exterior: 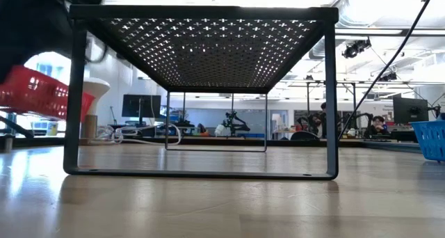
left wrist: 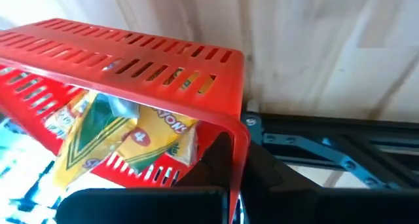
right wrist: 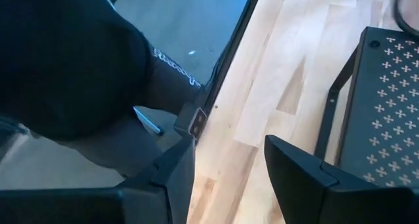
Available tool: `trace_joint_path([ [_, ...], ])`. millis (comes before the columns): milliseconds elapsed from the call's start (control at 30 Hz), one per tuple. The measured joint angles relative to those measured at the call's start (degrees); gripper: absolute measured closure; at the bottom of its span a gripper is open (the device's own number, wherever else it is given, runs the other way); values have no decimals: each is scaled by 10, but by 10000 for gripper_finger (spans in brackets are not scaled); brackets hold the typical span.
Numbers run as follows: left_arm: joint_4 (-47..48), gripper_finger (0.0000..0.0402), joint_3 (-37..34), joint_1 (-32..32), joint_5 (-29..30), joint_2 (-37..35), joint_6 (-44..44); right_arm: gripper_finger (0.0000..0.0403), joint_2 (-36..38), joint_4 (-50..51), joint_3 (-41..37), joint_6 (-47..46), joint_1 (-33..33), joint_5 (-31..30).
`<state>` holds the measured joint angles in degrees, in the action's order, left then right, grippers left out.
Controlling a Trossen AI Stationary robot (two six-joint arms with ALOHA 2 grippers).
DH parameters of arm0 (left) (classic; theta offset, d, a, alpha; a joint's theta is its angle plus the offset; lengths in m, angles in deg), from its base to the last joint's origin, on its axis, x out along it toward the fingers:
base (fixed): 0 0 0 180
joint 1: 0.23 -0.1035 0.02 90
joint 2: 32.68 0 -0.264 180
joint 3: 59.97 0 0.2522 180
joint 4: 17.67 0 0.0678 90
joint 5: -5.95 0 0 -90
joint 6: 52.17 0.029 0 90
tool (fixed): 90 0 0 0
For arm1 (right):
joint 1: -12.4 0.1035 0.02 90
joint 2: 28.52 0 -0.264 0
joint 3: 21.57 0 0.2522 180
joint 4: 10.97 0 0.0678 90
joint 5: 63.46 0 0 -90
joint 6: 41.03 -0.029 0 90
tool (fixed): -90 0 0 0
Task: Pick & Place Office Desk Supplies
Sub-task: Put the red bin on the shelf
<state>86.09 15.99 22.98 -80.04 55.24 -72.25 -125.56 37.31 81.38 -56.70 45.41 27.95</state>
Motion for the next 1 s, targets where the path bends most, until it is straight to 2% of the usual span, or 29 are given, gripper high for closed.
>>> trace_joint_path([
  [367,1,400,80,146,-54,0,-61,231,0,-10,0,-57,4,-27],
  [567,0,400,144,203,-57,0,-91,231,0,-35,0,-66,8,-30],
  [833,1,400,222,219,-58,0,-91,231,0,-52,0,-68,9,-30],
  [1000,0,400,271,219,-38,0,-73,231,0,-52,0,-68,9,-48],
])
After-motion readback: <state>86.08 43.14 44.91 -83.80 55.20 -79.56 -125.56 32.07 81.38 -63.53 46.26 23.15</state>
